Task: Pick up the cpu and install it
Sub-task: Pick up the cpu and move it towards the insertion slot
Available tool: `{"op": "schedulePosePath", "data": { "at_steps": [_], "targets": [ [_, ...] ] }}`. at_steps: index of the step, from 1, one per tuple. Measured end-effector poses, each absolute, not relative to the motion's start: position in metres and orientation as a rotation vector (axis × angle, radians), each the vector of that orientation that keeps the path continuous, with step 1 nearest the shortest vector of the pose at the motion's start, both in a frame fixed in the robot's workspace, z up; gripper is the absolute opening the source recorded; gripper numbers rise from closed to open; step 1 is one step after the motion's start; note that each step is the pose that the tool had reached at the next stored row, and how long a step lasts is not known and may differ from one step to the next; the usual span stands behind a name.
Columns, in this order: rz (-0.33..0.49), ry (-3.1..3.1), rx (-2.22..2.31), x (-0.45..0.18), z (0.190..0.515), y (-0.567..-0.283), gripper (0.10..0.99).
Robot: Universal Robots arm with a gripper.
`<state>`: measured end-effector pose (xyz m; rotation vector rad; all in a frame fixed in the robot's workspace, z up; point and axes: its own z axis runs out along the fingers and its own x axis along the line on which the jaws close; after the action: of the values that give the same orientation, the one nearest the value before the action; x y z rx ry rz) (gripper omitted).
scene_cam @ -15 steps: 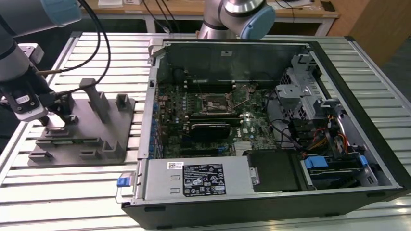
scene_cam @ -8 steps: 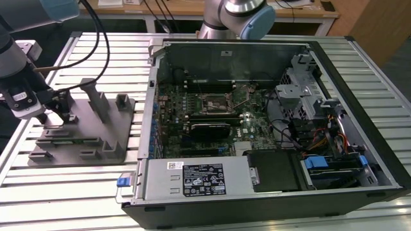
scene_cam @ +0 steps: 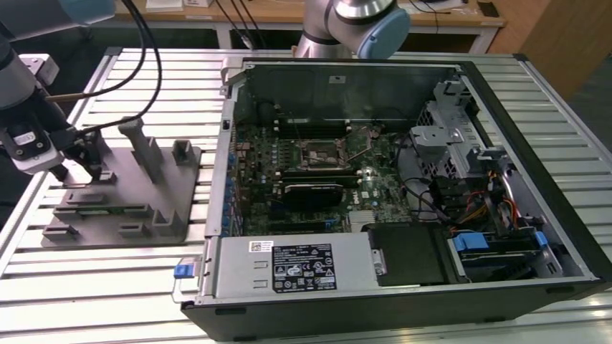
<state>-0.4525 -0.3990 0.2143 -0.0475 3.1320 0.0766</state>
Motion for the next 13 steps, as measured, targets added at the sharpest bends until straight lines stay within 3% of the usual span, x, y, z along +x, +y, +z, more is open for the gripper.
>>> {"op": "schedulePosePath", "data": {
  "at_steps": [13],
  "targets": [
    [0.077, 3.132, -0.048, -0.452, 0.229, -0.399, 0.545]
  ]
}}
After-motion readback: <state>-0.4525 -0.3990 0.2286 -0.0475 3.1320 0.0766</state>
